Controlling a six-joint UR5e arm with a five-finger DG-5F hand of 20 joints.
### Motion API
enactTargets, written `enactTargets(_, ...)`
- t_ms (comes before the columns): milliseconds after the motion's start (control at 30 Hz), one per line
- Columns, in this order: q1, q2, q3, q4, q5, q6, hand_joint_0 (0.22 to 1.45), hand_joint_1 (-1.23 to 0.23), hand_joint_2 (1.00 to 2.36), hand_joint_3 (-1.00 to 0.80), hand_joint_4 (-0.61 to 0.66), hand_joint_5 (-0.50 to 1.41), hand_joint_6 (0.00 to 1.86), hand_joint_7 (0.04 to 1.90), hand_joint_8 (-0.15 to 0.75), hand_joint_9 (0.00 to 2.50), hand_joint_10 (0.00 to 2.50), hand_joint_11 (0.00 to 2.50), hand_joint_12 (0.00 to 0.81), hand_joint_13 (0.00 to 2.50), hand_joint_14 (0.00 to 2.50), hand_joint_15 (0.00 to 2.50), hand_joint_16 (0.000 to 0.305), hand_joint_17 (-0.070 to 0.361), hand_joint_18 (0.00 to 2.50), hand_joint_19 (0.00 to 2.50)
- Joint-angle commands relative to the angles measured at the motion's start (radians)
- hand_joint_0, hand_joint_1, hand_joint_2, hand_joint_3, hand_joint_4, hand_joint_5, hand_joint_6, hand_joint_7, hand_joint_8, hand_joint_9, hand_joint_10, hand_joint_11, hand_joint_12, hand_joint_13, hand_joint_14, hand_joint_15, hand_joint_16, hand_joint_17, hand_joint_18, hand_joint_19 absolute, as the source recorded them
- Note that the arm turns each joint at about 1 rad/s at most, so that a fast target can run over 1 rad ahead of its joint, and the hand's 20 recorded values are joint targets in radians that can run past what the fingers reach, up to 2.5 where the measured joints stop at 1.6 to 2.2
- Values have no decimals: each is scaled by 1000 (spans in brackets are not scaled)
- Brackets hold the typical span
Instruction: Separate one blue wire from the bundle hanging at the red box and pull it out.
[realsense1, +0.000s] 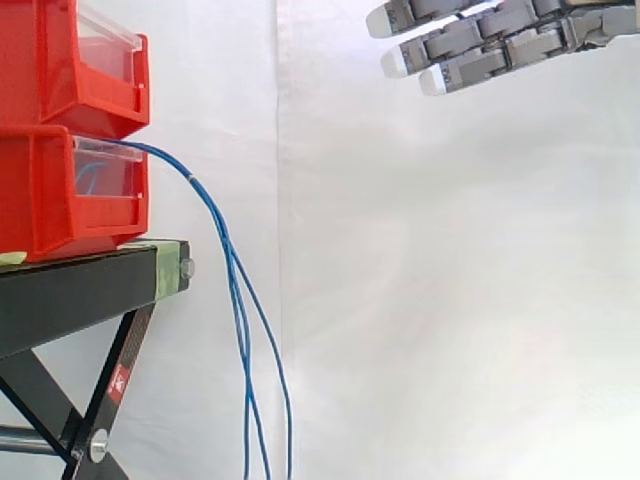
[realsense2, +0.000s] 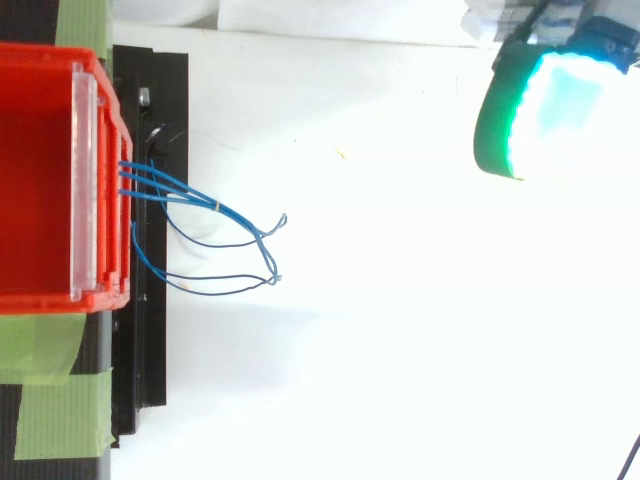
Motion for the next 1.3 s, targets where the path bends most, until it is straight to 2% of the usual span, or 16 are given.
enactTargets(0,0,0,0,-6,1,0,468,-471,1000,-500,207,-296,504,864,148,0,0,0,342,0,2,82,76,170,0,50)
enactTargets(267,0,0,0,-9,1,0,472,-521,1000,-500,226,-286,503,843,165,0,0,0,350,0,2,57,76,171,0,32)
enactTargets(533,0,0,0,-20,6,-6,481,-499,1000,-500,218,-285,503,831,165,0,0,0,348,0,3,62,75,169,0,41)
enactTargets(800,0,-2,0,-20,13,-58,484,-484,1000,-500,214,-284,503,825,165,0,0,0,346,0,1,60,74,168,0,44)
enactTargets(1067,8,-2,-2,-32,53,-118,486,-478,1000,-500,215,-283,503,814,167,0,0,0,347,0,2,62,74,167,0,49)
enactTargets(1100,9,-2,-2,-40,71,-143,486,-478,1000,-500,216,-282,503,813,168,0,0,0,347,0,2,58,74,167,0,55)
enactTargets(1267,14,-2,-2,-58,116,-204,486,-477,1000,-500,219,-282,503,812,168,0,0,0,347,0,0,59,74,167,0,55)
